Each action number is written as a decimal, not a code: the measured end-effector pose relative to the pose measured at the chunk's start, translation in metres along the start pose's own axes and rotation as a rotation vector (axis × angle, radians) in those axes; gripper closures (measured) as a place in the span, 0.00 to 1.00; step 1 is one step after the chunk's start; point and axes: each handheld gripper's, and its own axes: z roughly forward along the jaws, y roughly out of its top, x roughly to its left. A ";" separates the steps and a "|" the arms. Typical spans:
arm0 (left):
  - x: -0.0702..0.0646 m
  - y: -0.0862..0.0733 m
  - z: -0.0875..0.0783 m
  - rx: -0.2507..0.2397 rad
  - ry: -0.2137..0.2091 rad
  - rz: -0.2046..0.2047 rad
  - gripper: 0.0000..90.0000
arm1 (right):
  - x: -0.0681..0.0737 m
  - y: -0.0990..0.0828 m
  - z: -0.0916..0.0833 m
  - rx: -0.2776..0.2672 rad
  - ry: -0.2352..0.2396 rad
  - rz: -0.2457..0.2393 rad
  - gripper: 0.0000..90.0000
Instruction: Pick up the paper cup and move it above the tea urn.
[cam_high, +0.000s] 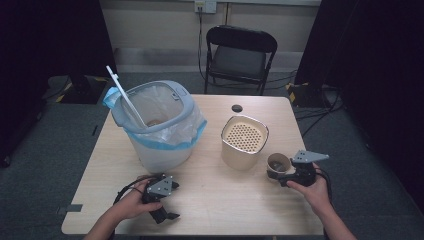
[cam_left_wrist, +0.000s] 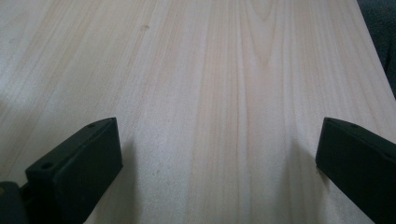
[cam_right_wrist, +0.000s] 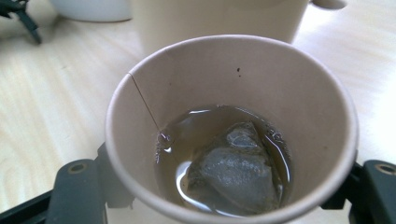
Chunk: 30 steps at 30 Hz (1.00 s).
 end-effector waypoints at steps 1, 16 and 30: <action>0.000 0.000 0.000 -0.001 -0.002 0.000 0.00 | -0.002 0.003 0.000 -0.002 -0.005 0.000 0.29; 0.000 0.000 0.000 -0.006 -0.003 -0.002 0.00 | -0.042 0.031 0.002 0.009 -0.072 -0.006 0.30; 0.000 0.000 0.001 -0.009 -0.002 -0.002 0.00 | -0.068 0.056 0.010 -0.008 -0.081 -0.029 0.30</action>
